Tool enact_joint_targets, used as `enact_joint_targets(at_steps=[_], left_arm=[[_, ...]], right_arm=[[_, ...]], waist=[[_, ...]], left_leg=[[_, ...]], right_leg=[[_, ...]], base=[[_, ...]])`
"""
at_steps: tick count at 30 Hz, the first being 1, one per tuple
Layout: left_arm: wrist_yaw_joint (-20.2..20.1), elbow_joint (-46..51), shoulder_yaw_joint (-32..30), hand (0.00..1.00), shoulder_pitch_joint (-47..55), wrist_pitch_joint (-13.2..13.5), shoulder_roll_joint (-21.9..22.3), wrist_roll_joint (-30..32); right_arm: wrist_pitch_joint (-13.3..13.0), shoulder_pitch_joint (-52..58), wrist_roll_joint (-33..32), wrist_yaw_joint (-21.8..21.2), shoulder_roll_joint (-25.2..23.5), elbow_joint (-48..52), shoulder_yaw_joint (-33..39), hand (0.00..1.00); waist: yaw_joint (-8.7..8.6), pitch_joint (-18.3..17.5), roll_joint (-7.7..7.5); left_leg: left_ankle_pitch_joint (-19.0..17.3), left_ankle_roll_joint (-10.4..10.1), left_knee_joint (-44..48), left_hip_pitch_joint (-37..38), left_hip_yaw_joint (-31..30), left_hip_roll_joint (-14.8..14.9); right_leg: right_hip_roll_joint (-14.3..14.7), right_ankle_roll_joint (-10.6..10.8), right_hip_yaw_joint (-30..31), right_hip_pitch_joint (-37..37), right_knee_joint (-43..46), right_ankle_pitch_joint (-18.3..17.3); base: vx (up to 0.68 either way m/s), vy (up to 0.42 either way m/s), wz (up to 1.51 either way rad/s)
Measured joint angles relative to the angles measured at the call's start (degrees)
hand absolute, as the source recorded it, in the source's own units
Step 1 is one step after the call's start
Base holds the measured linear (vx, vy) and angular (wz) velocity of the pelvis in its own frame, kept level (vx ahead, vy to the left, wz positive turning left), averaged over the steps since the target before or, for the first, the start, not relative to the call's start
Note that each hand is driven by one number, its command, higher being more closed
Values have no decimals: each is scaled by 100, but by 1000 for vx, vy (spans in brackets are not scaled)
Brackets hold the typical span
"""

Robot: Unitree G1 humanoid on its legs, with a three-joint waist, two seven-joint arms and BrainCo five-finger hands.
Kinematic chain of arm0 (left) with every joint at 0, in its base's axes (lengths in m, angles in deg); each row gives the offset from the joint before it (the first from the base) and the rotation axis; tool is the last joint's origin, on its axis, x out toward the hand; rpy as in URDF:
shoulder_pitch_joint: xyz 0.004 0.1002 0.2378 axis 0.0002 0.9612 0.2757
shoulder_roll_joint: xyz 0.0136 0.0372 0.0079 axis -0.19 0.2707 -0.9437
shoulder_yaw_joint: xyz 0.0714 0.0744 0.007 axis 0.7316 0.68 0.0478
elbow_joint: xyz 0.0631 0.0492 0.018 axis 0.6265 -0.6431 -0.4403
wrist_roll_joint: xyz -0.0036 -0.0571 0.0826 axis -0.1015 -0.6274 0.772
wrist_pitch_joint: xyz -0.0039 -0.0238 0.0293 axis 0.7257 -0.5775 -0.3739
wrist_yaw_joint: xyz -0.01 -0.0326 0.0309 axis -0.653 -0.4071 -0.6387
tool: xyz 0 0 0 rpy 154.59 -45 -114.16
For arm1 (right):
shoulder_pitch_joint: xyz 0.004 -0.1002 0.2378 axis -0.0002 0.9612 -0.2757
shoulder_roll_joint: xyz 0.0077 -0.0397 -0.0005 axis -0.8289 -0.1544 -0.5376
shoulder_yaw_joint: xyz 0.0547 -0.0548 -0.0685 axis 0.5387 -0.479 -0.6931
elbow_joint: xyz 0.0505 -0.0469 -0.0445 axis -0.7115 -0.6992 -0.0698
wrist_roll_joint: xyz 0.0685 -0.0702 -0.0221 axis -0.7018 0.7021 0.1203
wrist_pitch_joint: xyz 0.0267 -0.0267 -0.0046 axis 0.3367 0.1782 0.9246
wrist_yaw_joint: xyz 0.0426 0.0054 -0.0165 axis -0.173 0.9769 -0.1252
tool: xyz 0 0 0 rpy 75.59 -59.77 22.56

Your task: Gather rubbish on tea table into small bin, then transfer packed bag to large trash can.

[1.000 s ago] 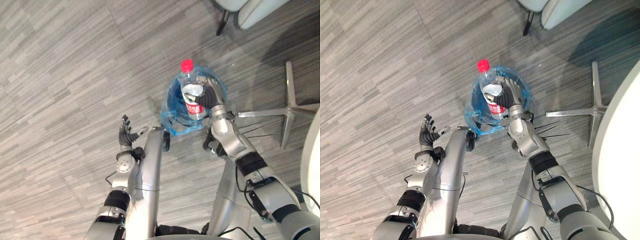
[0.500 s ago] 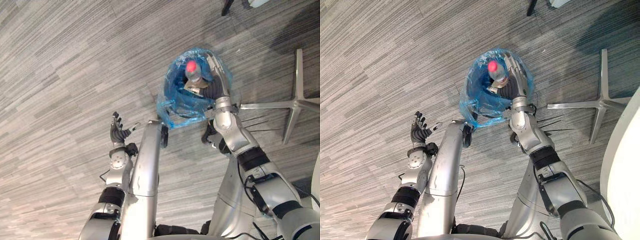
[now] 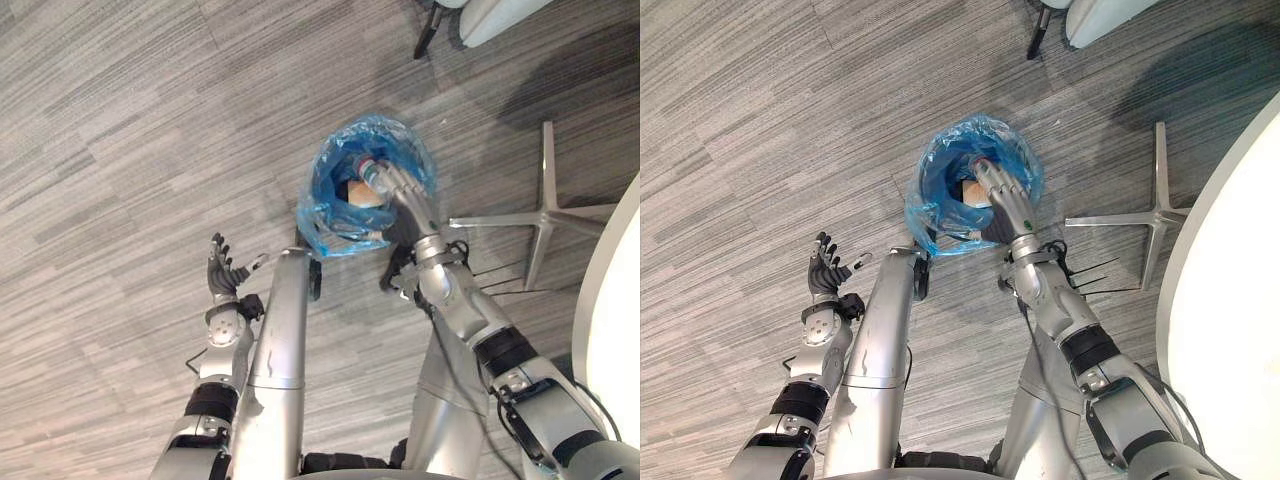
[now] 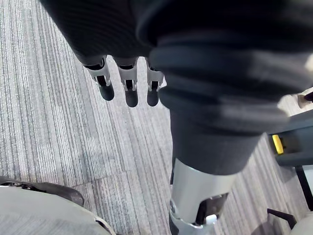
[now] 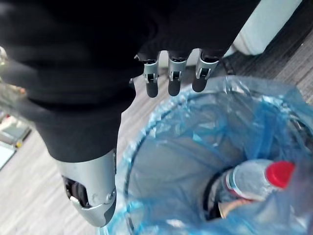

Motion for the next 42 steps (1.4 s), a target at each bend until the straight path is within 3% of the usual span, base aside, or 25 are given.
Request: enact_joint_targets(at_steps=[6,7,12,21,30,35,39,42], left_arm=[[8,10,86,0,-53,64,-4,-13],[7,10,102,0,-64,65,-5,-14],[2,4,166,0,-135,71,64,-18],[-21,4,169,0,-157,69,65,-18],[-117,5,98,0,-156,-20,56,-2],[-239,17,105,0,-90,-114,109,113],[-358,105,226,0,322,-227,312,129],[-390,183,342,0,985,-248,339,230]], right_arm=[[290,-700,130,-128,-166,-1203,-91,0],[308,-749,137,-161,-164,-1315,-93,100],[425,-924,141,-431,-154,-1747,-249,100],[319,-1018,-142,-487,-153,-1679,-260,100],[268,-599,-363,-486,-148,-411,-92,100],[244,244,-657,-491,-190,1216,200,100],[152,1289,-1169,-496,-454,2289,452,100],[21,2113,-1735,-669,-662,2916,475,100]], waist=[[58,-2,3],[62,-2,4],[149,-4,7],[174,-5,8],[175,-6,8],[168,-6,7],[142,-24,-19],[155,-328,-82]], left_leg=[[50,-12,-15,-364,-6,-45],[57,-15,-14,-395,-9,-59],[102,-37,7,-468,-67,-129],[142,-99,9,-481,-136,-121],[155,-119,78,-290,-222,-61],[151,-110,-257,542,-236,-17],[249,-152,-886,1663,-263,-11],[292,-121,-1500,2686,-229,85]], right_leg=[[-45,0,3,-386,78,-4],[-55,-5,10,-432,104,-3],[-115,-115,14,-526,265,-77],[-103,-145,-48,-533,316,-125],[-32,-174,-150,-265,300,-109],[2,-149,-283,615,-48,-121],[-6,-160,-492,1796,-625,-98],[91,-165,-674,2876,-1325,34]], base=[[-23,24,6],[-14,18,15],[-14,11,13],[-21,12,2],[-6,13,-2],[-18,9,1],[19,-4,15],[92,10,-3]])
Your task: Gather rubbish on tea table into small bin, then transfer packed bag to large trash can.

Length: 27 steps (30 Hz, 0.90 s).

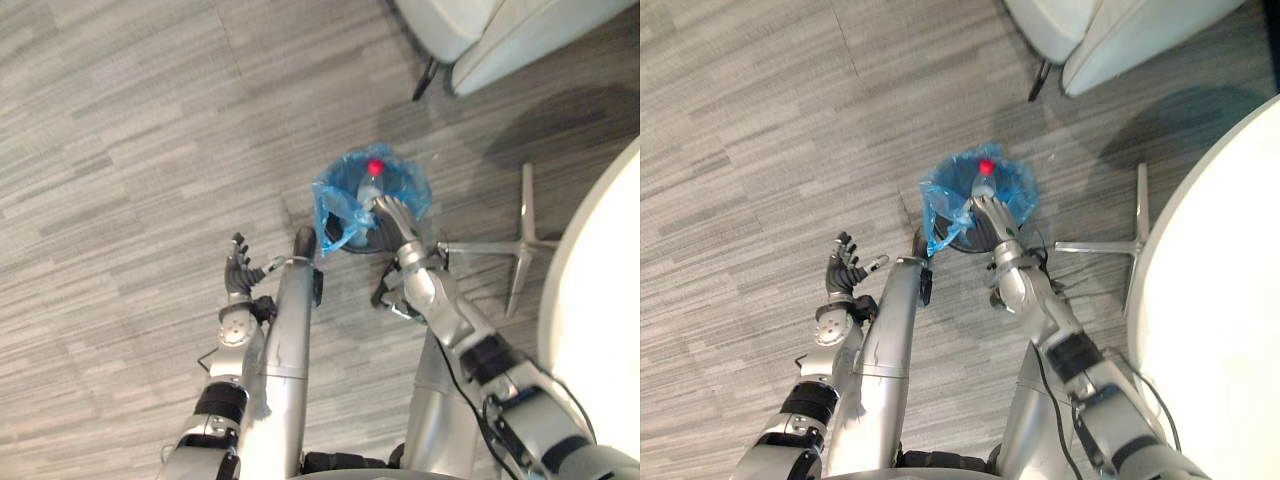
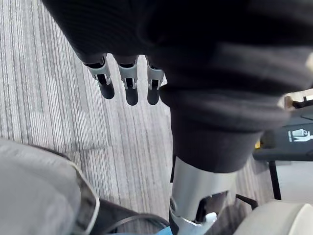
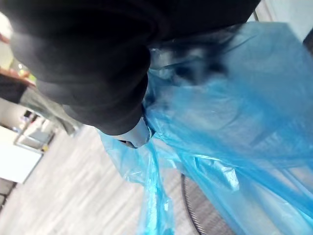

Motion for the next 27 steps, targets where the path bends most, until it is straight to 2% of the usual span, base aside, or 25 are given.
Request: enact_joint_targets(at_steps=[4,7,8,9,12,14,17,18,19,20,21,22,23,24,25,26,27], left_arm=[[-113,48,120,0,631,-23,36,103],[-150,151,270,0,1097,-22,-3,235],[-199,148,334,0,1230,-21,-70,279],[-252,139,379,0,1353,-19,-131,324],[-299,110,419,0,1534,-16,-231,362],[-366,111,413,0,1635,-16,-301,402],[-380,147,413,0,1593,-13,-334,456],[-390,155,400,0,1594,-12,-336,457],[-486,208,305,0,1574,-3,-330,472],[-492,239,309,0,1559,-3,-349,497],[-493,336,308,0,1590,-7,-342,503],[-492,444,308,0,1639,-6,-347,509],[-478,729,264,0,1758,-3,-352,512],[-478,1006,249,0,1864,21,-346,512],[-480,1104,261,0,1894,38,-304,513],[-482,1265,292,0,1984,38,-191,513],[-484,1506,383,0,2119,46,-36,505]], right_arm=[[-40,885,-429,-208,-163,465,-2,100],[-334,1330,-776,-326,-339,926,1,100],[-481,1374,-873,-370,-368,937,11,100],[-513,1362,-937,-454,-415,935,2,100],[-594,1290,-1037,-565,-444,832,34,100],[-623,1230,-1094,-665,-452,657,115,100],[-622,1203,-1174,-679,-444,635,204,100],[-621,1171,-1248,-678,-429,577,213,100],[-624,1145,-1311,-659,-438,572,246,100],[-624,1157,-1332,-646,-454,571,261,100],[-624,1150,-1356,-653,-470,571,257,100],[-631,1134,-1363,-652,-489,572,253,100],[-652,1087,-1370,-641,-559,573,225,100],[-659,1018,-1385,-633,-621,597,197,100],[-661,950,-1404,-623,-620,621,186,100],[-661,804,-1424,-568,-606,629,171,100],[-657,608,-1438,-528,-513,630,193,100]], waist=[[-12,-460,-33],[-59,-905,-64],[-101,-1058,-84],[-130,-1177,-85],[-121,-1289,-96],[-131,-1318,-77],[-203,-1335,-70],[-269,-1359,-31],[-323,-1359,38],[-327,-1360,19],[-278,-1372,-2],[-278,-1376,-7],[-177,-1393,-23],[-3,-1445,-50],[52,-1468,5],[48,-1570,200],[70,-1612,392]], left_leg=[[85,83,-807,1196,23,2],[271,151,-1589,2035,67,6],[354,168,-1902,2330,89,27],[446,184,-2181,2593,128,72],[605,214,-2726,3085,402,204],[709,274,-3097,3458,710,269],[724,298,-3032,3491,859,190],[807,430,-3032,3501,847,229],[861,527,-3187,3638,789,243],[889,567,-3177,3683,703,170],[910,596,-3145,3744,623,72],[912,598,-3104,3765,543,3],[930,589,-2994,3740,435,-111],[1000,552,-2930,3595,422,-182],[1056,528,-2868,3452,372,-187],[1262,463,-2897,3152,234,-123],[1559,340,-3131,2962,76,6]], right_leg=[[84,142,-164,1256,-906,174],[192,266,-250,2120,-1789,433],[270,317,-240,2408,-2164,575],[373,333,-222,2665,-2579,764],[623,361,9,3111,-3440,1227],[792,398,326,3433,-4142,1683],[761,438,574,3355,-4136,1899],[805,671,722,3364,-4166,2070],[712,558,848,3269,-2938,1412],[629,581,892,3290,-2212,1076],[571,745,1010,3436,-1416,791],[580,814,1058,3582,-1091,655],[607,845,1233,3962,-902,467],[664,766,1286,4249,-1323,268],[738,710,1256,4345,-1652,104],[912,686,1174,4419,-2274,10],[1127,570,1097,4484,-2883,-19]], base=[[166,34,6],[199,67,-1],[208,65,-20],[195,64,-29],[103,66,-59],[54,81,-81],[-32,111,-48],[-93,103,-14],[-106,71,18],[-73,31,55],[-70,9,63],[-106,-50,74],[-192,-86,58],[-233,-100,43],[-303,-83,36],[-360,-60,38],[-370,-57,39]])
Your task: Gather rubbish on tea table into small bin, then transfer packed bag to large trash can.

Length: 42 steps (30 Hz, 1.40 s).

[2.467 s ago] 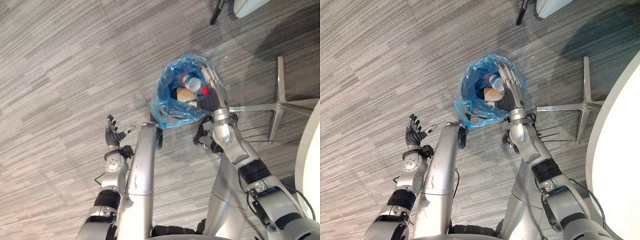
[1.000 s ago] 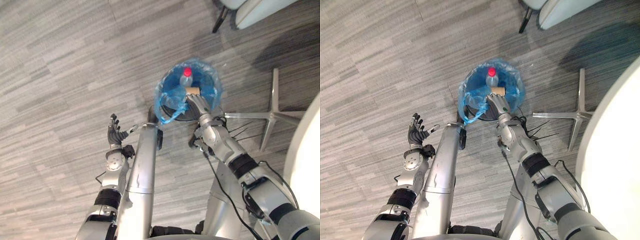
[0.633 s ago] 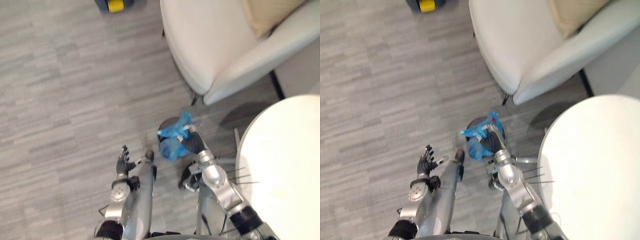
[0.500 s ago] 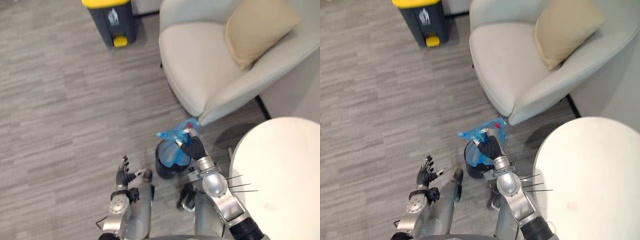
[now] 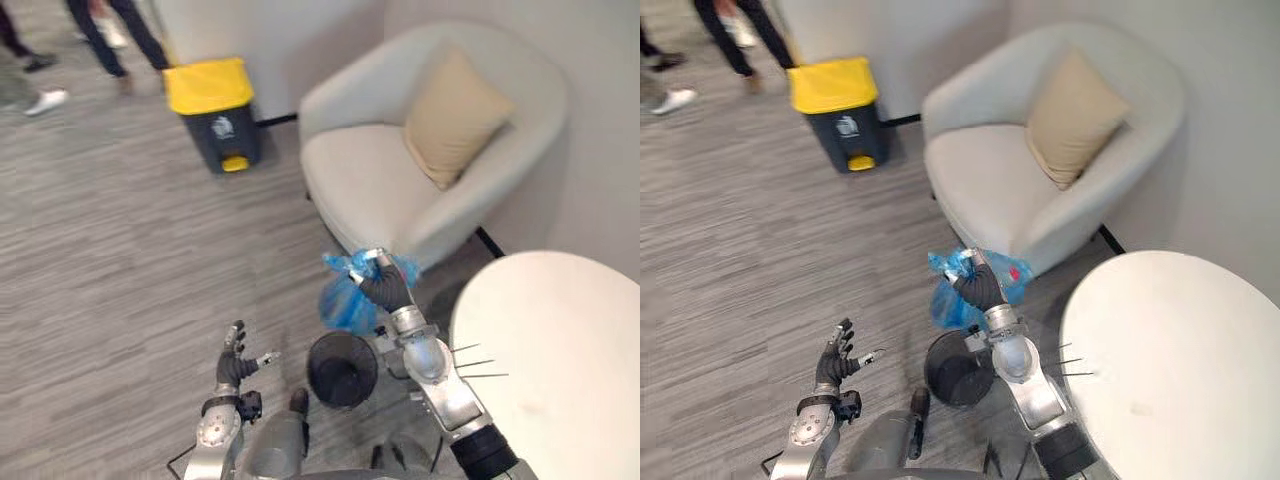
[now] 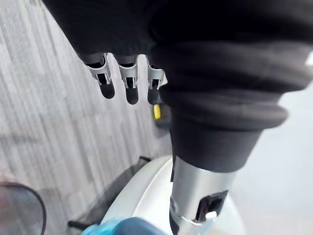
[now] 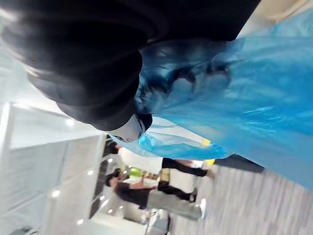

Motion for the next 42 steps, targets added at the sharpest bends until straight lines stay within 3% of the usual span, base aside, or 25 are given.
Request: enact_joint_targets(at_steps=[1,2,3,4,5,6,7,10,11,13,14,17,22,28,33,34,42], left_arm=[[-9,84,63,0,44,7,34,-7],[-14,136,217,0,96,2,94,-12],[-28,339,397,0,152,-5,93,-21],[-54,420,468,0,148,-6,77,-28],[-132,597,543,0,53,-6,54,-38],[-150,754,552,0,-31,22,19,-37],[-155,814,538,0,-53,37,-5,-43],[-178,901,518,0,-184,125,-71,-48],[-169,893,552,0,-302,142,-105,-47],[-130,829,672,0,-688,157,-207,5],[-119,769,828,0,-928,162,-360,54],[-125,608,1096,0,-1189,159,-723,296],[-123,484,1240,0,-1416,138,-811,514],[-132,181,1501,0,-1698,65,-808,559],[-46,-125,1504,0,-2131,-15,-814,916],[4,-161,1503,100,-2206,-24,-811,960],[358,-328,1526,100,-2540,-144,-620,1406]], right_arm=[[0,-79,-17,18,35,0,21,100],[3,-214,-62,112,148,-33,62,100],[18,-280,-110,117,212,-91,105,100],[41,-265,-126,114,225,-98,160,100],[55,-280,-242,111,235,-114,293,100],[58,-340,-352,111,217,-115,398,100],[57,-385,-437,108,218,-114,395,100],[52,-433,-677,91,291,-115,385,100],[52,-444,-730,86,323,-115,397,100],[51,-567,-789,33,421,-118,431,100],[50,-578,-840,-52,371,-118,461,100],[52,-693,-962,-287,208,-102,349,100],[51,-1181,-1246,-580,117,166,-218,100],[52,-1327,-1753,-844,60,171,-558,100],[69,-1336,-2140,-1043,62,188,-1007,100],[75,-1338,-2157,-1043,61,188,-1109,100],[185,-1338,-2540,-1151,-5,165,-1573,100]], waist=[[6,24,40],[-37,105,216],[-74,143,334],[-79,138,312],[-128,188,78],[-181,178,-18],[-209,159,-22],[-253,25,188],[-310,-26,267],[-465,-132,427],[-528,-146,282],[-525,-278,35],[-522,-349,-70],[-589,-398,-110],[-656,-443,-166],[-660,-446,-171],[-667,-471,-200]], left_leg=[[149,-34,-138,-17,-40,29],[475,-122,-440,21,-222,113],[480,-299,-867,173,-333,233],[163,-397,-946,180,-269,244],[-57,-229,-508,-52,27,154],[-208,-14,285,-254,256,49],[-302,56,660,-295,340,59],[-1007,19,1543,250,315,416],[-1182,-73,1295,565,321,489],[-1241,-334,-161,1259,349,568],[-1004,-403,-522,1333,374,463],[-877,-279,-676,1435,555,281],[-851,-237,-724,1610,930,178],[-816,-202,-765,1747,1033,276],[-689,-296,-970,1822,1120,383],[-684,-305,-970,1822,1130,395],[-574,-409,-1132,1896,1129,538]], right_leg=[[70,-133,-20,56,-219,-47],[240,-314,-157,108,-353,-28],[344,-443,-331,39,-259,52],[260,-499,-442,16,-255,91],[3,-589,-610,-116,-263,142],[-200,-608,-708,-256,-303,296],[-260,-555,-720,-286,-351,398],[-265,-474,-724,-397,-713,849],[-265,-436,-730,-397,-860,918],[-246,-236,-831,-427,-1200,1201],[-323,-180,-796,-420,-1364,1368],[-396,15,-620,-232,-1908,1838],[-453,62,-213,-70,-2384,2249],[-315,-7,-38,-11,-2477,2376],[-166,-95,71,-4,-2654,2512],[-141,-108,86,-1,-2682,2535],[31,-189,101,22,-2775,2617]], base=[[-398,-84,35],[-532,-103,44],[-533,-82,57],[-510,-62,76],[-354,-41,79],[-334,-46,71],[-282,-1,37],[-221,122,9],[-131,151,27],[-141,207,32],[-122,214,15],[-55,202,-17],[-63,110,-35],[-81,-20,-19],[-62,-50,-11],[-53,-59,-9],[-6,-38,-3]])
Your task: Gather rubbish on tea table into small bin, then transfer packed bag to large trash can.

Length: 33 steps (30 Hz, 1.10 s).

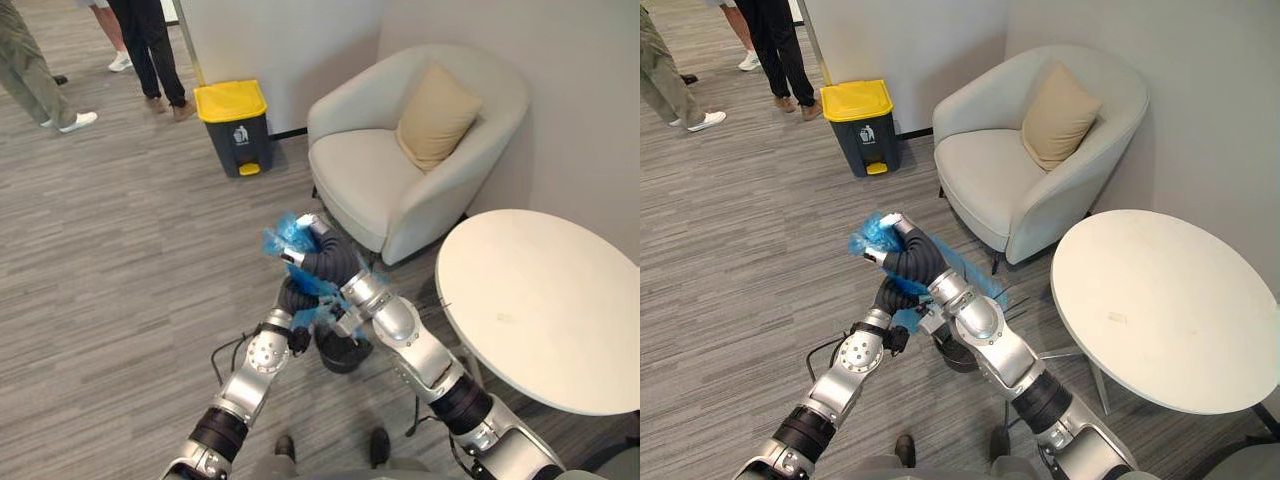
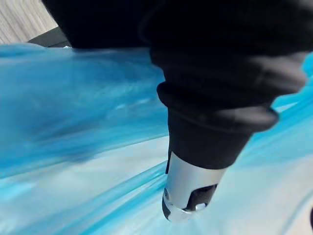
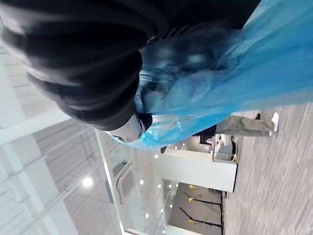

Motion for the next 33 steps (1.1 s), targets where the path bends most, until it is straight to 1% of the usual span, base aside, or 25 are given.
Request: enact_joint_targets(at_steps=[7,8,13,16,19,22,23,24,25,26,27,28,31,33], left_arm=[[148,-29,10,100,-3,0,59,-8],[148,-51,9,100,-3,1,77,-15],[145,-88,2,100,-2,0,156,-150],[147,-84,-71,100,17,0,164,-290],[157,-22,-409,100,244,0,252,-345],[167,242,-831,100,659,2,264,-349],[170,372,-1046,100,838,6,280,-349],[171,443,-1162,100,932,7,287,-349],[178,603,-1399,100,1119,12,298,-349],[197,724,-1618,100,1287,14,314,-350],[216,767,-1730,100,1365,17,318,-351],[272,793,-1990,100,1532,23,324,-362],[284,792,-2378,100,1828,24,335,-468],[280,787,-2495,100,1957,24,345,-474]], right_arm=[[1,0,-263,-2,-39,-53,-86,100],[1,1,-268,-2,-39,-67,-86,0],[0,13,-245,-12,-39,-144,-88,0],[-5,115,-86,-15,-37,-144,-35,0],[-15,519,445,-10,-10,-143,219,0],[-29,999,1058,7,196,-96,680,0],[-32,1182,1339,17,353,-53,947,0],[-34,1285,1460,22,429,-4,1099,0],[-69,1515,1769,113,565,122,1426,0],[-170,1761,2014,170,746,284,1709,0],[-219,1873,2156,218,832,360,1844,0],[-337,2120,2439,341,995,495,2146,0],[-479,2639,2790,409,1191,595,2645,0],[-483,2901,2897,435,1240,582,2768,0]], waist=[[3,-10,-3],[2,-18,-4],[3,-138,-5],[3,-161,-9],[10,-162,-10],[14,-184,-31],[15,-184,-31],[15,-184,-31],[14,-185,-30],[20,-185,-29],[20,-185,-29],[15,-192,-19],[3,-225,9],[3,-258,34]], left_leg=[[16,-26,-23,35,-14,65],[19,-32,-30,35,-15,66],[20,-33,-53,30,-14,65],[21,-33,-56,37,-23,64],[21,-32,-84,100,-36,62],[24,-34,-145,144,-33,56],[70,-15,-244,199,-25,46],[92,-12,-289,221,-22,42],[134,-21,-388,267,-19,37],[163,-49,-445,295,-20,34],[167,-54,-457,307,-19,34],[187,-43,-502,353,-19,34],[206,-31,-626,484,-22,33],[206,-31,-636,487,-24,27]], right_leg=[[71,-30,6,88,-121,36],[73,-31,7,90,-132,37],[76,-32,11,99,-189,56],[76,-32,5,111,-190,56],[75,-29,-2,173,-194,53],[72,-12,-9,192,-193,37],[68,-5,-9,192,-188,30],[66,-1,-9,192,-184,26],[66,5,-14,192,-179,19],[66,14,-20,193,-175,9],[66,15,-21,198,-175,6],[69,15,-28,223,-175,-8],[72,44,-45,298,-160,-81],[66,47,-48,298,-158,-96]], base=[[0,0,0],[0,0,0],[0,0,0],[0,0,0],[-3,3,2],[0,0,0],[0,0,0],[0,0,0],[0,0,0],[0,0,0],[0,0,0],[0,0,0],[0,0,0],[0,0,0]])
